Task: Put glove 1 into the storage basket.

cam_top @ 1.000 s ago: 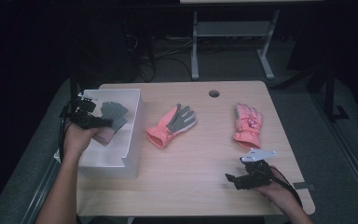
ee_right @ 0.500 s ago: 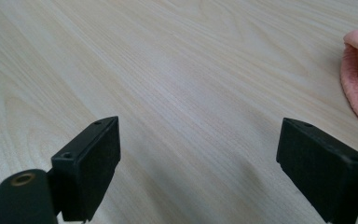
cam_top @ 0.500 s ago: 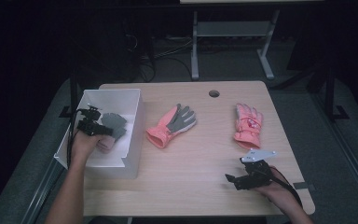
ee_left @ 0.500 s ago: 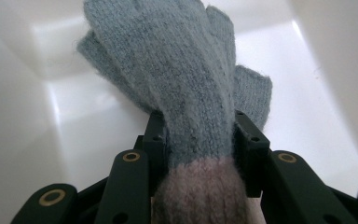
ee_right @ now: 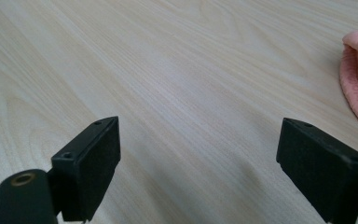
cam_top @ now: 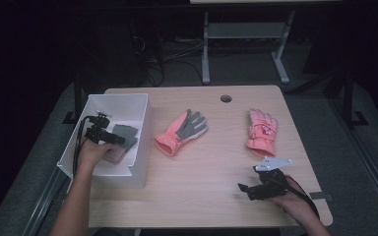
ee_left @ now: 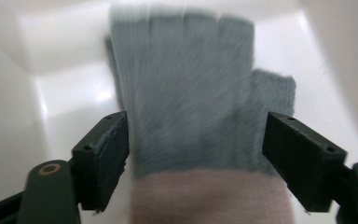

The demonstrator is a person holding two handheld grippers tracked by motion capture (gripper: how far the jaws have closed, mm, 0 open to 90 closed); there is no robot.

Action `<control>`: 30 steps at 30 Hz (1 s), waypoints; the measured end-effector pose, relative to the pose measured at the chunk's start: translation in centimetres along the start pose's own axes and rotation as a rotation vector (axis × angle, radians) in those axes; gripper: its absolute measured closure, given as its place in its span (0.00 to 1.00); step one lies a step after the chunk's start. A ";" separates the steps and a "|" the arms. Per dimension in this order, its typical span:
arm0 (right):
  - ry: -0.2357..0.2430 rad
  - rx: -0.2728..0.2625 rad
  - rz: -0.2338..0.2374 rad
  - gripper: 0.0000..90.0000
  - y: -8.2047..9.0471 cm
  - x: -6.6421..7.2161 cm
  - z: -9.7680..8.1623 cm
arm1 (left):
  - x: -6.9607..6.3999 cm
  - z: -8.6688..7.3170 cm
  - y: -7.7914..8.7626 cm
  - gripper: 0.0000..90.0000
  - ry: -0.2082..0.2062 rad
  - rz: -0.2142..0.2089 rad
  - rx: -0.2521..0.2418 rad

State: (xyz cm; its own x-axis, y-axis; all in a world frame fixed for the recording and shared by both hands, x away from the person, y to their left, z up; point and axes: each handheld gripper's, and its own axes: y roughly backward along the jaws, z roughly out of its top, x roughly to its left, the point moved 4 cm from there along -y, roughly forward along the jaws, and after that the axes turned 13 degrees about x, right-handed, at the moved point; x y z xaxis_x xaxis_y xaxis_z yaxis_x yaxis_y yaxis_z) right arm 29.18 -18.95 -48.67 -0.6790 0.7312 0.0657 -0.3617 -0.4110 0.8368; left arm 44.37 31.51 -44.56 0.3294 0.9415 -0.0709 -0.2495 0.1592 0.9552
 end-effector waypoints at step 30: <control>0.005 -0.003 0.003 0.15 0.0 0.1 0.1 | -7.7 4.1 10.1 0.51 -0.228 -0.180 -0.232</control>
State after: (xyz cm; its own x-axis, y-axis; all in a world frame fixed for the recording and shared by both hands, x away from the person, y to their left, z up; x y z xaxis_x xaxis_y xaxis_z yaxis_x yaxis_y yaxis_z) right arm 29.17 -18.78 -48.59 -0.6833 0.7272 0.0655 -0.3616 -0.4149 0.8349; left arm 43.10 24.65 -33.21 0.5748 0.8061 -0.1406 -0.3606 0.4038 0.8408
